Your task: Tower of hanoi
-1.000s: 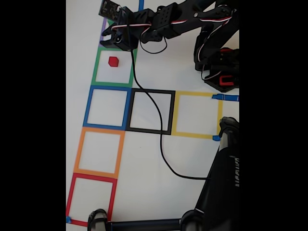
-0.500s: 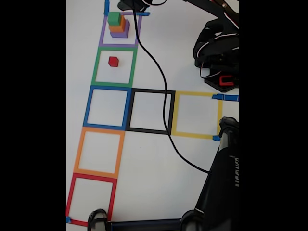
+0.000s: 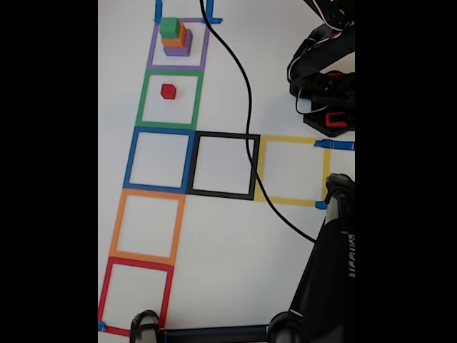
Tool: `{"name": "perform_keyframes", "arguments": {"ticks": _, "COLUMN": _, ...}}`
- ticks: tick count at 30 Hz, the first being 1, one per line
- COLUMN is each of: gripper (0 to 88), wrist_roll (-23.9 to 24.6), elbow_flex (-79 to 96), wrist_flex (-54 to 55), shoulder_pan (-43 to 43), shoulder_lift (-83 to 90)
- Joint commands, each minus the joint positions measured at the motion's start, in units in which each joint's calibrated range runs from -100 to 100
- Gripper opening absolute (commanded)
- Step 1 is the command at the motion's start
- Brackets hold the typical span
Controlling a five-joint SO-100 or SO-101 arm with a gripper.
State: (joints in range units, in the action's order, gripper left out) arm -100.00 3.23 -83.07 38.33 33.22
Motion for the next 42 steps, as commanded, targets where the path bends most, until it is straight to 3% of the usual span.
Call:
{"name": "perform_keyframes", "arguments": {"ticks": 1, "gripper": 11.1, "wrist_roll": 0.0, "elbow_flex": 4.59, "wrist_flex": 6.88, "shoulder_pan": -0.26, "shoulder_lift": 0.17}}
{"name": "perform_keyframes", "arguments": {"ticks": 5, "gripper": 17.8, "wrist_roll": 0.0, "elbow_flex": 17.22, "wrist_flex": 21.29, "shoulder_pan": -0.17, "shoulder_lift": 2.02}}
{"name": "perform_keyframes", "arguments": {"ticks": 8, "gripper": 20.9, "wrist_roll": 0.0, "elbow_flex": 31.31, "wrist_flex": 39.99, "shoulder_pan": 0.12, "shoulder_lift": 3.23}}
{"name": "perform_keyframes", "arguments": {"ticks": 10, "gripper": 31.7, "wrist_roll": 0.0, "elbow_flex": 37.68, "wrist_flex": 50.68, "shoulder_pan": 0.31, "shoulder_lift": 2.35}}
{"name": "perform_keyframes", "arguments": {"ticks": 11, "gripper": 32.9, "wrist_roll": 0.0, "elbow_flex": 38.86, "wrist_flex": 53.52, "shoulder_pan": 0.22, "shoulder_lift": 1.62}}
{"name": "perform_keyframes", "arguments": {"ticks": 30, "gripper": 45.5, "wrist_roll": 0.0, "elbow_flex": 53.13, "wrist_flex": 89.87, "shoulder_pan": 3.0, "shoulder_lift": -15.66}}
{"name": "perform_keyframes", "arguments": {"ticks": 42, "gripper": 44.9, "wrist_roll": 0.0, "elbow_flex": 57.77, "wrist_flex": 105.99, "shoulder_pan": 2.23, "shoulder_lift": -25.91}}
